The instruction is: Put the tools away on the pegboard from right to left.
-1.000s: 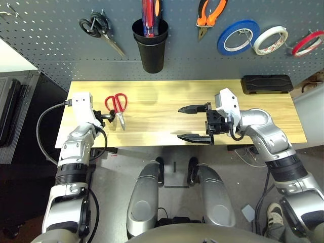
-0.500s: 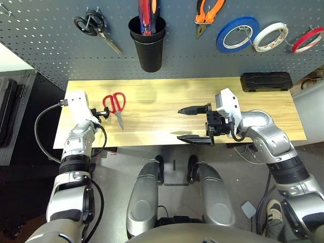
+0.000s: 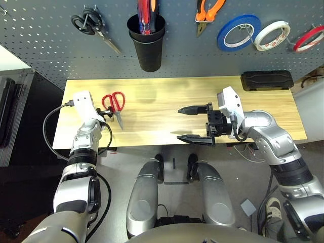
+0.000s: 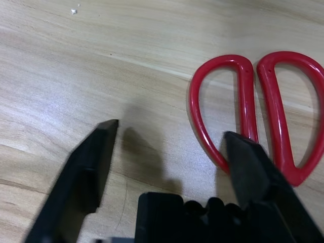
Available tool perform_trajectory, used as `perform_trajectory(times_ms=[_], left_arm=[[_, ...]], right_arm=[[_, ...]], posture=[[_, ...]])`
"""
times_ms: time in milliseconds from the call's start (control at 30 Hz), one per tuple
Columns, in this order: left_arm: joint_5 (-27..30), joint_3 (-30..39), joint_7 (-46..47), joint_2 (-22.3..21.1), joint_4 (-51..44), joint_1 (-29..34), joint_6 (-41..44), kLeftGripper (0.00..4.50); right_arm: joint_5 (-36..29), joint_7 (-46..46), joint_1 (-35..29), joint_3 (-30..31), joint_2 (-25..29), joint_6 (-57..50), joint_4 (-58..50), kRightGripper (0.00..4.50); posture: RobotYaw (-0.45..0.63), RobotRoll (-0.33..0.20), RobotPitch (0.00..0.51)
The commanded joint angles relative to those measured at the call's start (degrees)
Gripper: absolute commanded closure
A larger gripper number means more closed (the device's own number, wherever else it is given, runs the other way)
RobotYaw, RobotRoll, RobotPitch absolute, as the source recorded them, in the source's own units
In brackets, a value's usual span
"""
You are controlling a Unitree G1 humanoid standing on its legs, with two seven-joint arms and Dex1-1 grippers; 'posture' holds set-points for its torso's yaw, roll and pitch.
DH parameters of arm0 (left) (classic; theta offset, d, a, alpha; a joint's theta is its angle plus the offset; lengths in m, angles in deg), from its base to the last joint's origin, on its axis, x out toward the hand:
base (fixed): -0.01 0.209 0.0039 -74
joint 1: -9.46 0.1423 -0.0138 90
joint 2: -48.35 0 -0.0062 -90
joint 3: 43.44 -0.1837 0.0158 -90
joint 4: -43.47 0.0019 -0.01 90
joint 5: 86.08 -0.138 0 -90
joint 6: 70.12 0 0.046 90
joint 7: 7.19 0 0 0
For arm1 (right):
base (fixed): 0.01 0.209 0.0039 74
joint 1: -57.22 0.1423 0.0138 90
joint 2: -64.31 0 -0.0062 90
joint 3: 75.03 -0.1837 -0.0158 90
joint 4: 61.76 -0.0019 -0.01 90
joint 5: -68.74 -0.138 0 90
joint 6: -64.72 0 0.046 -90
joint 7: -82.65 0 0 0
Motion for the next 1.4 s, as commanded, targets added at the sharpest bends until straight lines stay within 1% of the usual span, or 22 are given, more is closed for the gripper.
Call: perform_trajectory(times_ms=[33, 133, 200, 267, 300, 400, 667, 800, 867, 900, 967, 1100, 1267, 1300, 1400], left_arm=[[-0.62, 0.15, 0.67, 0.41, 2.70, 1.98, 0.98, 1.64], [-0.41, -0.29, -0.38, 0.82, 1.17, 2.99, 1.42, 2.87], [-0.40, -0.67, -1.08, 0.97, -1.44, 4.19, 2.00, 3.70], [-0.30, -0.67, -1.18, 1.14, -4.83, 5.56, 2.76, 4.38], [-0.20, -0.51, -0.93, 1.26, -7.35, 6.53, 3.22, 4.45], [0.34, 0.07, -0.48, 1.77, -13.83, 8.91, 5.31, 4.45], [2.81, 3.89, 1.94, 2.94, -37.38, 16.99, 14.67, 4.45], [4.38, 6.81, 3.81, 3.94, -48.72, 19.32, 19.20, 4.45], [4.84, 7.81, 4.18, 4.23, -52.45, 19.81, 20.21, 4.45], [4.52, 8.13, 4.57, 3.99, -54.73, 20.31, 21.04, 4.45], [3.97, 8.67, 5.18, 3.75, -57.57, 20.74, 22.21, 4.45], [4.79, 11.55, 6.25, 3.40, -64.80, 20.41, 24.27, 4.45], [4.69, 12.85, 5.52, 1.34, -67.02, 18.55, 24.58, 4.45], [4.79, 13.04, 5.45, 1.08, -66.73, 17.94, 24.37, 4.45], [4.55, 13.56, 5.73, 0.48, -67.30, 16.01, 22.94, 4.45]], right_arm=[[-1.37, -0.03, -0.84, -0.26, 0.32, -0.79, -1.89, 0.00], [-1.57, 0.06, -0.59, -0.42, 0.58, -0.81, -1.60, 0.00], [-1.60, 0.35, -0.29, -0.55, 0.81, -0.58, -1.08, 0.00], [-1.58, 0.63, 0.04, -0.73, 0.95, -0.17, -0.44, 0.00], [-1.60, 0.75, 0.23, -0.89, 1.05, 0.02, -0.08, 0.00], [-1.51, 1.18, 0.67, -1.18, 1.27, 0.71, 0.95, 0.00], [-2.46, 3.72, 2.27, -3.72, 2.18, 3.39, 4.13, 0.00], [-4.67, 6.09, 3.29, -6.24, 2.98, 4.31, 5.45, 0.00], [-5.59, 7.21, 3.85, -7.39, 3.15, 5.17, 6.13, 0.00], [-7.03, 7.94, 4.28, -8.51, 3.25, 4.73, 6.20, 0.00], [-8.39, 9.17, 5.04, -9.51, 3.75, 4.17, 6.48, 0.00], [-11.95, 10.94, 7.27, -12.31, 5.88, 2.01, 5.97, 0.00], [-14.81, 11.75, 9.75, -15.58, 7.85, 0.89, 5.85, 0.00], [-15.38, 11.81, 10.45, -16.13, 8.05, 0.60, 6.07, 0.00], [-15.71, 11.80, 12.67, -17.64, 9.72, -0.07, 6.78, 0.00]], posture=[[-0.08, 0.000, 0.406], [-0.08, 0.000, 0.404], [-0.07, 0.000, 0.399], [-0.07, 0.000, 0.397], [-0.07, 0.000, 0.397], [-0.05, 0.000, 0.390], [-0.03, 0.000, 0.367], [0.00, 0.000, 0.350], [0.01, 0.000, 0.342], [0.01, 0.000, 0.336], [0.01, 0.000, 0.327], [0.01, 0.000, 0.311], [0.01, 0.000, 0.299], [0.00, 0.000, 0.290], [0.00, 0.000, 0.290]])
